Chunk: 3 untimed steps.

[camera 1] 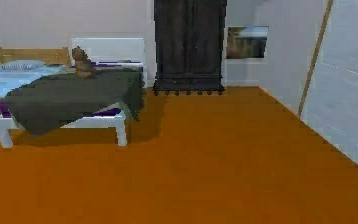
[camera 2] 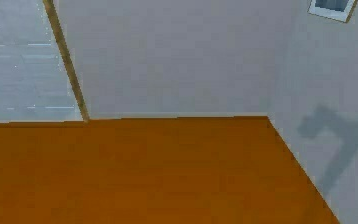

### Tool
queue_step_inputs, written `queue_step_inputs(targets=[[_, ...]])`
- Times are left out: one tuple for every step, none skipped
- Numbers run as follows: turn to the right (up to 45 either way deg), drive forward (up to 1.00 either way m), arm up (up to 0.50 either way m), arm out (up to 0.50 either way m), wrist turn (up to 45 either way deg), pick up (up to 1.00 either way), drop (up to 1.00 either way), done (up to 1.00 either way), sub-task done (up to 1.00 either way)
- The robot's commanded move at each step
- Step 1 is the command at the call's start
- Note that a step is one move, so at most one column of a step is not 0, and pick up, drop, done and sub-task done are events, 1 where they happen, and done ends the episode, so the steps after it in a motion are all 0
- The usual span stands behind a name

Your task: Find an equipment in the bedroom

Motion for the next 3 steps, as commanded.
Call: queue_step_inputs(targets=[[45.0,0.00,0.00,0.00,0.0,0.00,0.00,0.00,0.00],[21.0,0.00,0.00,0.00,0.0,0.00,0.00,0.00,0.00],[0.0,0.10,0.00,0.00,0.0,0.00,0.00,0.00,0.00]])
